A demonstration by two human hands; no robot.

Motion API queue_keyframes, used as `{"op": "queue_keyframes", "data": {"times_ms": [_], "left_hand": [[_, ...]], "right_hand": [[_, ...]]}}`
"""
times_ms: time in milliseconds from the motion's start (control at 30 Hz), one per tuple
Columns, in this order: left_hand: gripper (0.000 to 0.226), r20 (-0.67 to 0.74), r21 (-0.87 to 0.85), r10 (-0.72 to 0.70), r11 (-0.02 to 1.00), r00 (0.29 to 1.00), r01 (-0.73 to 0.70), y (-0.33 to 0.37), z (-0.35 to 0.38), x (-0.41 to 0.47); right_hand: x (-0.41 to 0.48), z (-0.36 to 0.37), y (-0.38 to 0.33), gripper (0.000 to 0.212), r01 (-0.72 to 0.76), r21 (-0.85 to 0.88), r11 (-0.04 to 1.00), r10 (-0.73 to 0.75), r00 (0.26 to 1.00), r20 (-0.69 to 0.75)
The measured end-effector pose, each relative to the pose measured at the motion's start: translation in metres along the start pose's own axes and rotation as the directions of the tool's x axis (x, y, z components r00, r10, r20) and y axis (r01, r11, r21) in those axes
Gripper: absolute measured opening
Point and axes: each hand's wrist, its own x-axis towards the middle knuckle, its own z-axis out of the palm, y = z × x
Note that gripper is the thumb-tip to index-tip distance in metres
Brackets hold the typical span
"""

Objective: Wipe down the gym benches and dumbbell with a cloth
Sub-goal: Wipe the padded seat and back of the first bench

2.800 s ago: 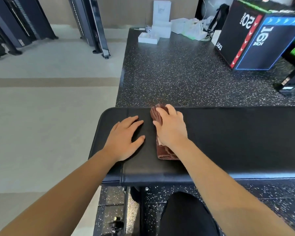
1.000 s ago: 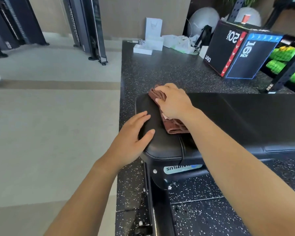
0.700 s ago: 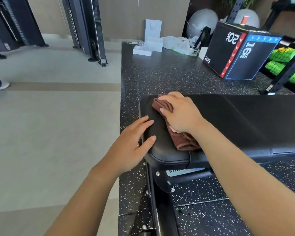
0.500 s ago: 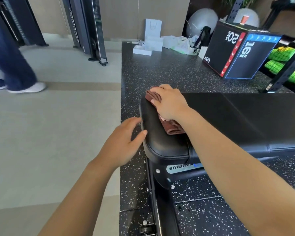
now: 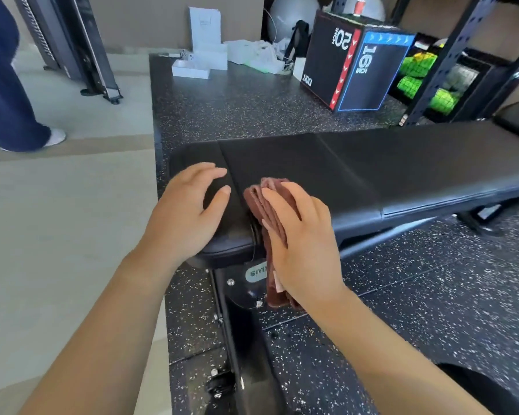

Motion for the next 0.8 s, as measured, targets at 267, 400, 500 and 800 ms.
{"op": "queue_keyframes", "data": {"times_ms": [267, 400, 500, 800], "left_hand": [[0.041, 0.168, 0.231, 0.099, 0.963, 0.981, -0.137, 0.043, 0.045, 0.008], [0.043, 0.190, 0.272, 0.095, 0.951, 0.977, -0.146, 0.042, 0.045, 0.008], [0.044, 0.207, 0.259, 0.102, 0.953, 0.973, -0.155, 0.042, 0.044, 0.007], [0.040, 0.201, 0.252, 0.089, 0.958, 0.975, -0.140, 0.045, 0.043, 0.008]], "right_hand": [[-0.021, -0.018, 0.087, 0.039, -0.255, -0.010, 0.967, 0.243, 0.931, -0.271], [-0.026, 0.000, 0.055, 0.042, -0.152, 0.038, 0.988, 0.157, 0.951, -0.268], [-0.028, 0.004, 0.045, 0.042, -0.097, 0.060, 0.993, 0.109, 0.967, -0.231], [-0.015, -0.028, 0.111, 0.037, -0.321, 0.012, 0.947, 0.307, 0.894, -0.328]]}}
